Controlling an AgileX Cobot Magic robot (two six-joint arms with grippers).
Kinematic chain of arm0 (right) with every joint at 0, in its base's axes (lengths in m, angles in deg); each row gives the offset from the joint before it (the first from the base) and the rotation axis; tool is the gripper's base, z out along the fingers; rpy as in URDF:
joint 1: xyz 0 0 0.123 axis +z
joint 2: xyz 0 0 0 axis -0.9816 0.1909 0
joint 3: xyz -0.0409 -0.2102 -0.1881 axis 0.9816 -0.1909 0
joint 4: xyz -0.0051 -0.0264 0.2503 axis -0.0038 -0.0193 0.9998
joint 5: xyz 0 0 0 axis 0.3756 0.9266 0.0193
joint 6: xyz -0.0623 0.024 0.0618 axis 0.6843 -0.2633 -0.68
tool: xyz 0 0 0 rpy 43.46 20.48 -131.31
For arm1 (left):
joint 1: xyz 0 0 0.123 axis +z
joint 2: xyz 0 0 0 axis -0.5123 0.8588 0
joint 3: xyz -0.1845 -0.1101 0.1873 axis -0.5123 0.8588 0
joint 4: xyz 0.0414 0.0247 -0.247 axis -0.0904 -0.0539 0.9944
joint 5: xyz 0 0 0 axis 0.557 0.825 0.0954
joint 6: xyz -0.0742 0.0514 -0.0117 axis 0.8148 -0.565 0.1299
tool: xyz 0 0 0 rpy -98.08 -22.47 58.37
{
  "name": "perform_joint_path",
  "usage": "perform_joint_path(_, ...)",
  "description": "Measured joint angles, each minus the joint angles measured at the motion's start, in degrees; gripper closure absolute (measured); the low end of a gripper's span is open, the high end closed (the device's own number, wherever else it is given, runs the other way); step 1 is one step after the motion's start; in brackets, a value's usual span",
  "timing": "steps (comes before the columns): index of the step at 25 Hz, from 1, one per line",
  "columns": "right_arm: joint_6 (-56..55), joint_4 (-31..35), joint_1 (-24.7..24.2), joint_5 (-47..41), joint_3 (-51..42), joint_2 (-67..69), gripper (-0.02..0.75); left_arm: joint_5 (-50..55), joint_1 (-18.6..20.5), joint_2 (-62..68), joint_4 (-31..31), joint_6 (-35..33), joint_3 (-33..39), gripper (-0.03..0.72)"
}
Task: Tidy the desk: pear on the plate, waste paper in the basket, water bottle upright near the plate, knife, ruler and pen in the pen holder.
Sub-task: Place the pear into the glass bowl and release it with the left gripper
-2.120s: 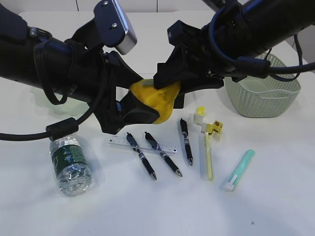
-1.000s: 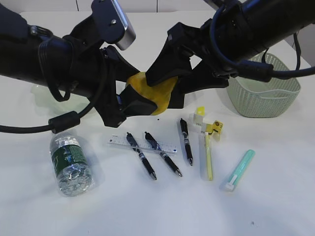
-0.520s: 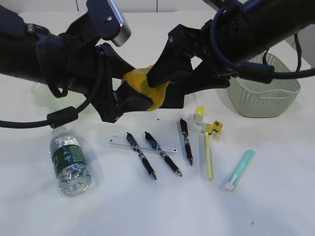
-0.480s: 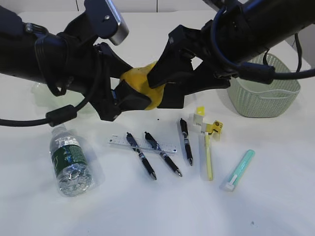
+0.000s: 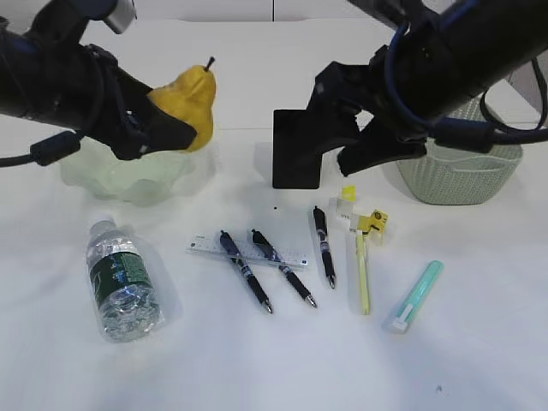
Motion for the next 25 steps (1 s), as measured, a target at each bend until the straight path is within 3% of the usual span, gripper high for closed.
perform_joint_path(9, -10.17, -22.66, 0.00, -2.19, 0.00, 0.00, 0.164, -1.84, 9.75, 0.00, 5.41, 0.13, 0.00, 0.191)
perform_joint_path(14, -13.06, -32.10, 0.00, -2.37, 0.00, 0.00, 0.164, -8.40, 11.79, 0.00, 7.31, 0.22, 0.00, 0.192)
perform_joint_path(19, -14.71, -37.67, 0.00, -3.41, 0.00, 0.00, 0.164, -13.40, 11.92, 0.91, 8.05, 0.22, 0.00, 0.192)
perform_joint_path(25, -15.07, -38.91, -3.20, -4.22, -1.15, 0.00, 0.164, -16.12, 11.92, 5.85, 9.96, 0.22, -1.49, 0.193)
